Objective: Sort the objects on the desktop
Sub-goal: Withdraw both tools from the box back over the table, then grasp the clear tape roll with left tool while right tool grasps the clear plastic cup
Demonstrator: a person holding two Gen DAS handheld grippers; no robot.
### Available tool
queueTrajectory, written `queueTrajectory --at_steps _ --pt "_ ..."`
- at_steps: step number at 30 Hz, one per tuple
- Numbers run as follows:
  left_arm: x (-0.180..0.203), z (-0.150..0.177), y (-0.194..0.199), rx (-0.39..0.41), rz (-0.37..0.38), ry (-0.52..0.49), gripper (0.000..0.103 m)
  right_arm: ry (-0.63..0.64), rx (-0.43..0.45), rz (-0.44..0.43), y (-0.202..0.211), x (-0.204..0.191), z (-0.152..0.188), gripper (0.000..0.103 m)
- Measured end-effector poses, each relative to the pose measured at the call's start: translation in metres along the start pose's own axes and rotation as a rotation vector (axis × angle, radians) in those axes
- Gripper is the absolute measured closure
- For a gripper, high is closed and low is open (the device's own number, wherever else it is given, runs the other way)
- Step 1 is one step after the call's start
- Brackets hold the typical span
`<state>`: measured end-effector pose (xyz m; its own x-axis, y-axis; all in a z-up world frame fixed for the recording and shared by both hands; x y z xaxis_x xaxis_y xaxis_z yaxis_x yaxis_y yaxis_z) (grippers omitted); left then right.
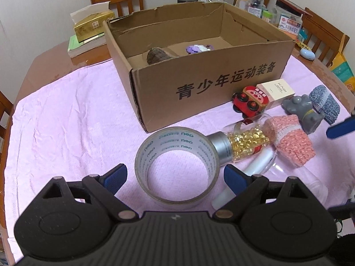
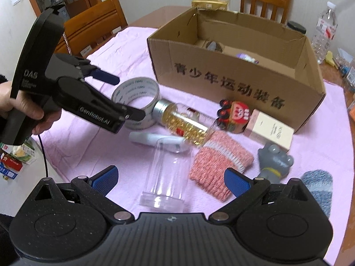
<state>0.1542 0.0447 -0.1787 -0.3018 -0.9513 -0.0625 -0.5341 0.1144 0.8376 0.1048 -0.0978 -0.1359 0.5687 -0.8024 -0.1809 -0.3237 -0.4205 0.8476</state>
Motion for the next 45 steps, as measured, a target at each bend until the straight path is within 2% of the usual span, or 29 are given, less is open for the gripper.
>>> queueTrajectory --at_steps 12,20,30,33,35,45 --pt "0.0 0.001 -0.01 0.005 0.008 -0.022 0.009 -0.02 -0.09 -0.068 -0.024 -0.01 0.011 0.006" --pt "0.002 -0.003 -0.013 0.022 0.017 -0.043 0.01 -0.036 -0.123 -0.065 -0.041 -0.007 0.012 0.022" --pt "0.003 -0.004 -0.019 0.019 0.025 -0.043 0.012 -0.05 -0.129 -0.058 -0.052 -0.003 0.007 0.03" --pt "0.003 -0.004 -0.02 0.019 0.024 -0.042 0.013 -0.059 -0.131 -0.043 -0.054 -0.001 0.007 0.037" --pt "0.003 -0.004 -0.02 0.011 0.036 -0.039 0.019 -0.057 -0.13 -0.037 -0.053 0.001 0.008 0.045" --pt "0.003 -0.005 -0.018 -0.001 0.029 -0.05 0.019 -0.033 -0.117 -0.044 -0.048 0.003 0.01 0.046"
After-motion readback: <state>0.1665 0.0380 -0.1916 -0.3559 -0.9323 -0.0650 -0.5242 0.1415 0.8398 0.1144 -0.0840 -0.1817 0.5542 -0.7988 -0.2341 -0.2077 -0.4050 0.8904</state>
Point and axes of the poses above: each gripper's, at about its wrist camera, not at the fingertips, and y roughly against the way its jaws point, x to its right, z to its underside, the point moved 8 cm from there along -y, roughly the way its jaws point, and after that the axes turned 3 degrees about -z, right-handed, at the moved point
